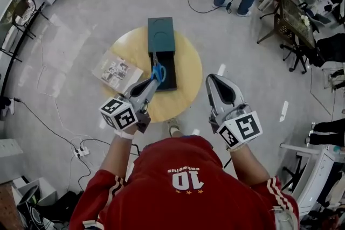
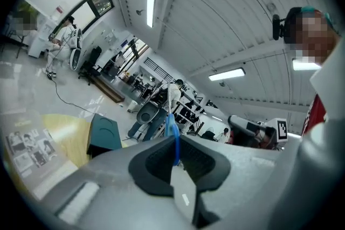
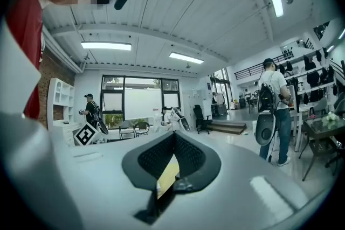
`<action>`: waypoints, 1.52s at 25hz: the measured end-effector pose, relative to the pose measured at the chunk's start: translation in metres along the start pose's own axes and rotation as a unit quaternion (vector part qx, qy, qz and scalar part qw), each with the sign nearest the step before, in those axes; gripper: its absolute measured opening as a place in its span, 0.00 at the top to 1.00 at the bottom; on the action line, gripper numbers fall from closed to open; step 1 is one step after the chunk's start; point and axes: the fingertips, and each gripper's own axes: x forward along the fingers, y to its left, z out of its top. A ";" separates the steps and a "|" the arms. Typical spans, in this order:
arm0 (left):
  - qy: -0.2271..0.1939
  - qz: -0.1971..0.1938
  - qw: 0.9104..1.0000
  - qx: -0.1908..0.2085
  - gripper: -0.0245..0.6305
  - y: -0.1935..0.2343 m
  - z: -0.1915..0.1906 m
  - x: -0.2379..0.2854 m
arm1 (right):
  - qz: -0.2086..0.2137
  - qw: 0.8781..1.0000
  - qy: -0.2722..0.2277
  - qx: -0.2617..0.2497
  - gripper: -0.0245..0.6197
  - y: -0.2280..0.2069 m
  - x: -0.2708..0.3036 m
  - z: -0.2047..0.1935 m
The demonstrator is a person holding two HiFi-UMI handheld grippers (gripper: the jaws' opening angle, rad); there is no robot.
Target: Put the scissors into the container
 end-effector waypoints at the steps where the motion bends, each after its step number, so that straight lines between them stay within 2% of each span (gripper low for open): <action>1: 0.006 0.001 1.000 -0.008 0.93 0.005 -0.005 0.003 | -0.001 1.000 0.003 0.002 0.98 -0.001 0.001 -0.002; 8: 0.044 0.013 0.997 -0.065 0.93 0.051 -0.046 0.033 | -0.008 1.000 0.017 0.012 0.98 -0.019 0.011 -0.023; 17: 0.086 0.043 0.983 -0.158 0.93 0.118 -0.104 0.059 | -0.023 0.999 0.036 0.030 0.98 -0.037 0.014 -0.045; 22: 0.119 0.068 0.974 -0.183 0.93 0.152 -0.142 0.071 | -0.032 0.998 0.046 0.037 0.98 -0.049 0.016 -0.055; 27: 0.136 0.077 0.968 -0.197 0.93 0.163 -0.156 0.082 | -0.036 0.997 0.055 0.040 0.98 -0.055 0.021 -0.060; 31: 0.152 0.097 0.959 -0.217 0.93 0.173 -0.169 0.087 | -0.027 0.997 0.060 0.042 0.98 -0.052 0.031 -0.065; 35: 0.147 0.104 0.947 -0.265 0.93 0.179 -0.178 0.091 | -0.015 0.997 0.060 0.038 0.98 -0.047 0.039 -0.063; 38: 0.153 0.110 0.940 -0.284 0.92 0.184 -0.183 0.093 | -0.011 0.997 0.062 0.038 0.98 -0.044 0.042 -0.062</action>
